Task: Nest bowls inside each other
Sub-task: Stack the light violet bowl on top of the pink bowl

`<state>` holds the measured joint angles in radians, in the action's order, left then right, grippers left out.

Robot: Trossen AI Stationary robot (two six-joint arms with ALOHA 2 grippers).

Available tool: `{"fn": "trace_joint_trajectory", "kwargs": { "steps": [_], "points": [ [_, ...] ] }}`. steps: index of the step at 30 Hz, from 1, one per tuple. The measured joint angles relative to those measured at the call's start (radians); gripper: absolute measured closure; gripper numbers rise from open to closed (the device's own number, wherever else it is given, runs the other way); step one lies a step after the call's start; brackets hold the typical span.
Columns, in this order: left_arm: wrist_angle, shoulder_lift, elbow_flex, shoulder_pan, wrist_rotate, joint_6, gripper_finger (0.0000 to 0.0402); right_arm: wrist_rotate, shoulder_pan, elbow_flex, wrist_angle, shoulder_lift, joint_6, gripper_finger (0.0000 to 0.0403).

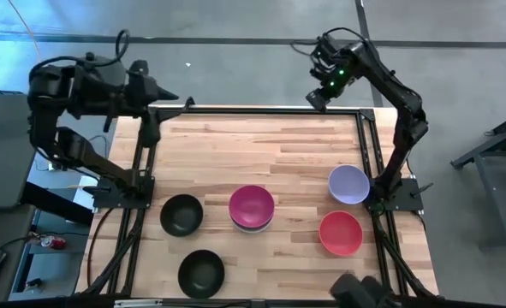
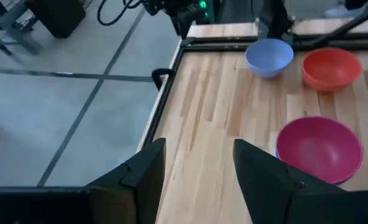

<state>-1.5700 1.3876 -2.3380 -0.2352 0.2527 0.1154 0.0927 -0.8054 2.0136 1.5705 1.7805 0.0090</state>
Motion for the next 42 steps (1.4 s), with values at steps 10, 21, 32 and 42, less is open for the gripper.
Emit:
{"fn": "trace_joint_trajectory", "kwargs": {
  "steps": [10,21,32,42],
  "points": [
    [0.001,-0.064,0.276,0.0,-0.006,0.08,0.0224,-0.12,0.186,0.0,0.0,0.0,-0.074,0.0284],
    [0.1,-0.183,0.511,-0.029,-0.018,0.15,0.0224,-0.127,0.251,-0.001,0.0,-0.104,0.021,0.0284],
    [0.26,-0.294,0.511,-0.06,-0.039,0.189,0.0224,-0.012,0.282,-0.484,0.005,-0.469,0.127,0.0284],
    [0.352,-0.283,0.511,-0.06,-0.072,0.187,0.0224,-0.1,0.281,-0.881,0.001,-0.707,0.203,0.0284]
  ]
}}
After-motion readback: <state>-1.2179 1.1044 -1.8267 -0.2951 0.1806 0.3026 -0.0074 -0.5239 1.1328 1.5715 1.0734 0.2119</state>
